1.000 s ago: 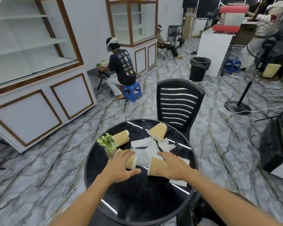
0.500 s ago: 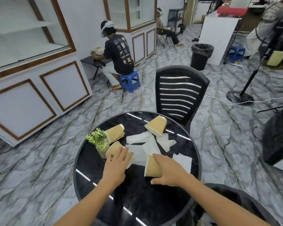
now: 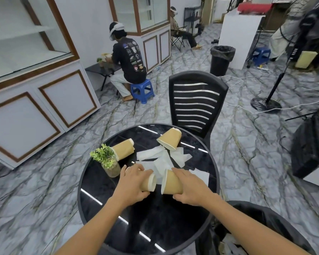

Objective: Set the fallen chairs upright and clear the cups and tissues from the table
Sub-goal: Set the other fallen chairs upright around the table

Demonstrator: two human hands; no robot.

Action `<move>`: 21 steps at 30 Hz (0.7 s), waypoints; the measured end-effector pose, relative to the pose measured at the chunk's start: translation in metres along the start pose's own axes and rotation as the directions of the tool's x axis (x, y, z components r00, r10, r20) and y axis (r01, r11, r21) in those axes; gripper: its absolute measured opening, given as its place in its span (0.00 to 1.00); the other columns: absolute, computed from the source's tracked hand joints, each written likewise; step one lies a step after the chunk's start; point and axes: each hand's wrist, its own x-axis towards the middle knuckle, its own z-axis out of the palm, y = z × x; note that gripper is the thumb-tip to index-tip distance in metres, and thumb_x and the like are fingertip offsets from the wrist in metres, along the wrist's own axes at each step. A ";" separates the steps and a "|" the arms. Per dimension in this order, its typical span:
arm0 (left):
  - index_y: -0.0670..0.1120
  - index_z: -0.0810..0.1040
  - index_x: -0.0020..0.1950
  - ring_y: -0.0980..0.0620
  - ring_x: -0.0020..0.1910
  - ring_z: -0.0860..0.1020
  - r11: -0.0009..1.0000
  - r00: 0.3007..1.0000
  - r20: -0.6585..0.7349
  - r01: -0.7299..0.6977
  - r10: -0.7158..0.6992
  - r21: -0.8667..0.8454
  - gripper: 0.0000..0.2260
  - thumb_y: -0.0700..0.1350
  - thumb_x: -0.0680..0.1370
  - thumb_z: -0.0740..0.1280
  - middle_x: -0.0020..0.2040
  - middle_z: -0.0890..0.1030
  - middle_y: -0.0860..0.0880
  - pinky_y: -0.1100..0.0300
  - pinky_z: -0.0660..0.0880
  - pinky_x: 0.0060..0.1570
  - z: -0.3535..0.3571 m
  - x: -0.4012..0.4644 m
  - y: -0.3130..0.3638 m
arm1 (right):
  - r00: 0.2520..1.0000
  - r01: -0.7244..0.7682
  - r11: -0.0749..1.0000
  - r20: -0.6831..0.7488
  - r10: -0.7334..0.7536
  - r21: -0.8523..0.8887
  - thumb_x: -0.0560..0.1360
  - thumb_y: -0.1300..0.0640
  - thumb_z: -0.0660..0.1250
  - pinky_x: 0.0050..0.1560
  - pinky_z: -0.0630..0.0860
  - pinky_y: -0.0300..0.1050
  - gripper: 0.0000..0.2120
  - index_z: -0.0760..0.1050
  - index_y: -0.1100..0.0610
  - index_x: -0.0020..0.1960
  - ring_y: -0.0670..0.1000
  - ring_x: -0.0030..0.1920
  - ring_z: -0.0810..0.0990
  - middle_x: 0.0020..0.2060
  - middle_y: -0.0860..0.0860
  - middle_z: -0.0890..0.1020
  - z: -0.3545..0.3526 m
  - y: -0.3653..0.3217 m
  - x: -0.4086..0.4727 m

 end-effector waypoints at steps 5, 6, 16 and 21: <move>0.67 0.64 0.71 0.51 0.60 0.70 0.989 0.999 0.037 0.003 0.002 -0.151 0.36 0.71 0.64 0.68 0.61 0.64 0.56 0.46 0.69 0.64 -0.012 -0.005 0.036 | 0.998 -0.031 0.999 -0.046 0.032 0.005 0.68 0.43 0.72 0.65 0.71 0.48 0.45 0.54 0.51 0.79 0.50 0.69 0.69 0.73 0.47 0.67 -0.028 0.018 -0.030; 0.67 0.64 0.71 0.52 0.61 0.69 0.980 0.999 0.038 0.001 0.006 -0.201 0.36 0.72 0.64 0.69 0.61 0.63 0.57 0.48 0.71 0.62 -0.011 -0.005 0.044 | 0.998 -0.041 0.999 -0.056 0.041 0.004 0.68 0.43 0.72 0.66 0.70 0.48 0.45 0.54 0.50 0.79 0.50 0.70 0.68 0.73 0.46 0.67 -0.033 0.022 -0.037; 0.63 0.63 0.74 0.55 0.65 0.67 0.902 0.978 0.070 -0.152 0.196 -0.403 0.38 0.71 0.67 0.69 0.69 0.69 0.62 0.54 0.69 0.66 0.018 -0.007 0.187 | 0.966 -0.247 0.968 -0.062 0.250 0.047 0.67 0.41 0.72 0.65 0.70 0.47 0.44 0.56 0.48 0.77 0.50 0.69 0.69 0.71 0.46 0.68 -0.054 0.107 -0.168; 0.63 0.64 0.72 0.58 0.62 0.68 0.866 0.944 0.111 -0.233 0.311 -0.443 0.36 0.70 0.67 0.70 0.65 0.68 0.64 0.62 0.67 0.61 0.059 -0.001 0.266 | 0.925 -0.378 0.924 -0.027 0.380 0.063 0.67 0.43 0.72 0.67 0.67 0.44 0.45 0.55 0.49 0.79 0.50 0.72 0.67 0.73 0.47 0.67 -0.043 0.164 -0.237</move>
